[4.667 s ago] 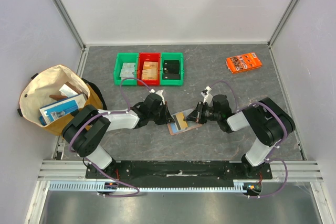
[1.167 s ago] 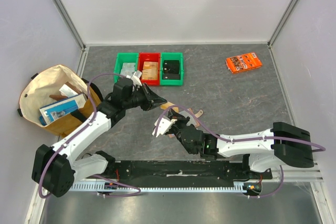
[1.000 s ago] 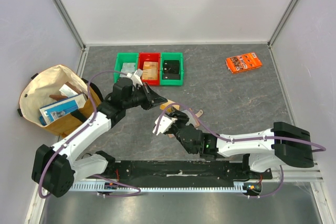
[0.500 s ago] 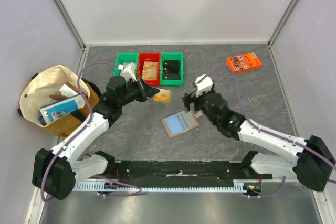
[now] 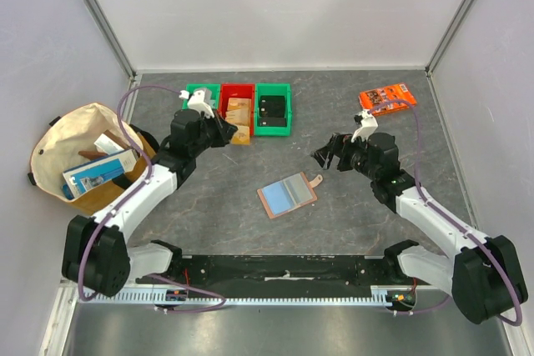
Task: Take the credit cards out of the card holder
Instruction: Place the credit card in the storage box.
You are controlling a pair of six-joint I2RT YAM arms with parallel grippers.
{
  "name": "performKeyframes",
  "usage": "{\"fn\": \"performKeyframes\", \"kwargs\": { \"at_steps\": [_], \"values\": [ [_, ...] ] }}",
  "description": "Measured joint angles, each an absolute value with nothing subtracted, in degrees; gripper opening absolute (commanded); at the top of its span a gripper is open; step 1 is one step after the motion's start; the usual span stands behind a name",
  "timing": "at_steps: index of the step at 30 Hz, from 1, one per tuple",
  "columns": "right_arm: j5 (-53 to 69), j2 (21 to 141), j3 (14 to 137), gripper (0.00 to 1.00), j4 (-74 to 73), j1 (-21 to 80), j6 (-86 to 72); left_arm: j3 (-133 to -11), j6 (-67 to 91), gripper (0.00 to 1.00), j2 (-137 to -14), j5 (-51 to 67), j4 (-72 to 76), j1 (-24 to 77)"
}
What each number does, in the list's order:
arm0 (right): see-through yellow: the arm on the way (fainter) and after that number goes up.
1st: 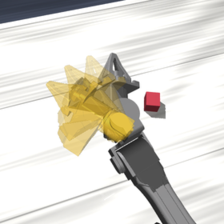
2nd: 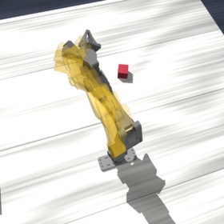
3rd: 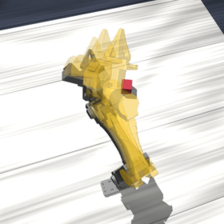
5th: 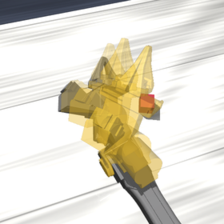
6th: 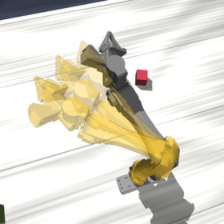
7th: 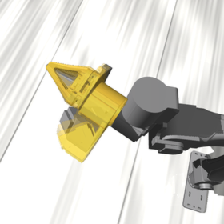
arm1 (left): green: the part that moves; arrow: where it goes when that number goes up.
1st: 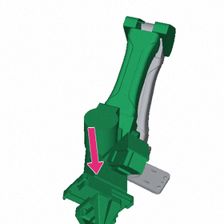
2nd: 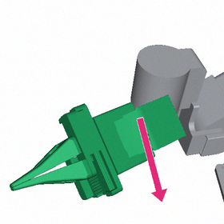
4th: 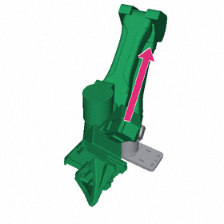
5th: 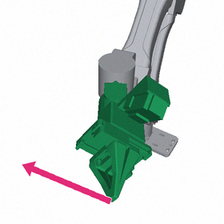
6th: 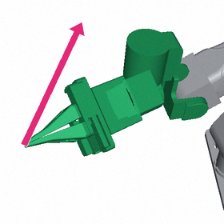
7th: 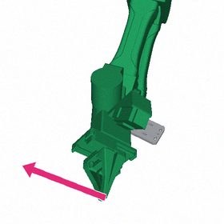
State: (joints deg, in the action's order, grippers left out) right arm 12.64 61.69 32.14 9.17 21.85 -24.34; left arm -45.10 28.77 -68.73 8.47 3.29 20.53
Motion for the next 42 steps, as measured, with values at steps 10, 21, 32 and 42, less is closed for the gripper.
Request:
{"fn": "performKeyframes", "kwargs": {
  "at_steps": [10,21,32,42],
  "values": [
    [21.12,60.53,30.5,0.98,11.25,18.63,-26.61,-54.52,21.1,0.02,-86.48,3.9,11.33,16.32],
    [23.29,60.03,30.35,0.98,12.16,18.61,-25.93,-70.57,19.35,0.02,-107.11,4.91,13.13,12.88],
    [23.46,60.05,30.35,0.98,12.16,18.61,-25.23,-72.71,20.51,0.07,-110.69,11.64,9.8,12.49],
    [24.88,61.04,30.35,0.98,12.14,18.61,-25.23,-74.85,22.02,0.66,-110.67,13.65,4.1,12.49]
  ]
}}
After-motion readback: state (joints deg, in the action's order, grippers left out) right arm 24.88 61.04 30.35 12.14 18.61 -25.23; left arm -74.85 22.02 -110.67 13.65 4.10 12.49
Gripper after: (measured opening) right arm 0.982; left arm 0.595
